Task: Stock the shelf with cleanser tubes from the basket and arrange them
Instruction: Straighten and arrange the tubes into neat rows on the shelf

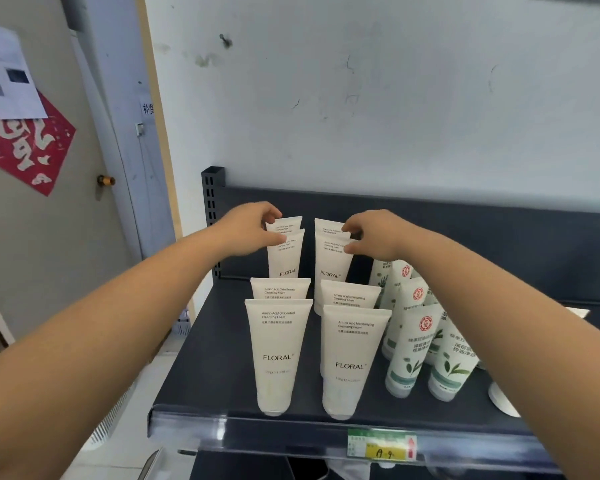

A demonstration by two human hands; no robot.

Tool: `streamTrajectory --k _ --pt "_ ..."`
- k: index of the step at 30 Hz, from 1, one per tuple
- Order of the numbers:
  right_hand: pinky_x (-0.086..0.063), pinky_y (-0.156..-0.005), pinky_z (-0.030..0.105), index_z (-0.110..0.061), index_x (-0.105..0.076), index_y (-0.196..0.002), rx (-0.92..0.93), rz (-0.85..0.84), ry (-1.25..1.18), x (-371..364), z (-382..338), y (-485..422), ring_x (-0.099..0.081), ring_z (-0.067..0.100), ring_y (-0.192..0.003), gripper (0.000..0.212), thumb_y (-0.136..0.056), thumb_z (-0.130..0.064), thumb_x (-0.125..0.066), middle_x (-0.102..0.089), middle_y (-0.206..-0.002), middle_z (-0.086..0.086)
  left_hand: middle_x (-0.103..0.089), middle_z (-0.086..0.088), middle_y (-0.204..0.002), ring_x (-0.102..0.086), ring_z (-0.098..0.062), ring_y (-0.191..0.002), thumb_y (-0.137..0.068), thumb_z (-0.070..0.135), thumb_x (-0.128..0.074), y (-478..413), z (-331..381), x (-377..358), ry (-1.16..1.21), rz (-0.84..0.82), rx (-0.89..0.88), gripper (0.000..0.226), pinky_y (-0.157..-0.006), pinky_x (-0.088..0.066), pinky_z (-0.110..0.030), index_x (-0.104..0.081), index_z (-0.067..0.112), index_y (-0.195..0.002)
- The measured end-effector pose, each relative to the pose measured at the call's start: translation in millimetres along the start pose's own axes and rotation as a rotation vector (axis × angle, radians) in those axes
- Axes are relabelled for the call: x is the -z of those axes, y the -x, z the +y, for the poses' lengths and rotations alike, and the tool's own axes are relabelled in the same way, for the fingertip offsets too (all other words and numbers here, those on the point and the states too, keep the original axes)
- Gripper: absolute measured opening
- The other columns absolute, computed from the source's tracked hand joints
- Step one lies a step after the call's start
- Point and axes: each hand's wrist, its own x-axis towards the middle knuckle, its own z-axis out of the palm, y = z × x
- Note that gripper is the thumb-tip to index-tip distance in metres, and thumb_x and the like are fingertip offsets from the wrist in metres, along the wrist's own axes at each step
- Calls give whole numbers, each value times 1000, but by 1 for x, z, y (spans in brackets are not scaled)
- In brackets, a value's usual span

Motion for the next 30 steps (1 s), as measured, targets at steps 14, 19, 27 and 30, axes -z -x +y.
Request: streamTrajectory --k 14,19,27,30 --pt "-52 -83 29 -12 -71 -114 19 -60 -82 -12 14 0 -69 10 -84 25 -98 -19 -52 -74 -101 1 -65 7 -116 -63 -11 -99 -98 14 -54 8 -6 -14 137 -302 -40 34 -83 -52 -22 -59 26 -129" --pt "-51 -87 29 -16 -71 -114 84 -69 -51 -11 13 21 -67 5 -81 25 -98 -20 -52 -74 -101 -4 -71 11 -109 -67 -7 -99 -98 11 -53 26 -6 -2 186 -377 -60 34 -85 -54 -22 -63 29 -124" --pt "-47 -81 26 -13 -72 -111 119 -51 -44 -13 8 44 -62 6 -80 26 -99 -18 -49 -72 -107 -2 -69 21 -112 -64 0 -104 -98 16 -55 45 -8 -5 184 -337 -82 35 -91 -49 -21 -61 43 -119" --pt "-46 -79 23 -15 -72 -111 106 -51 -67 -13 12 45 -61 0 -75 26 -99 -19 -50 -73 -104 -2 -69 19 -112 -65 -1 -103 -98 15 -55 48 -7 -6 225 -339 -62 34 -91 -52 -24 -62 38 -122"
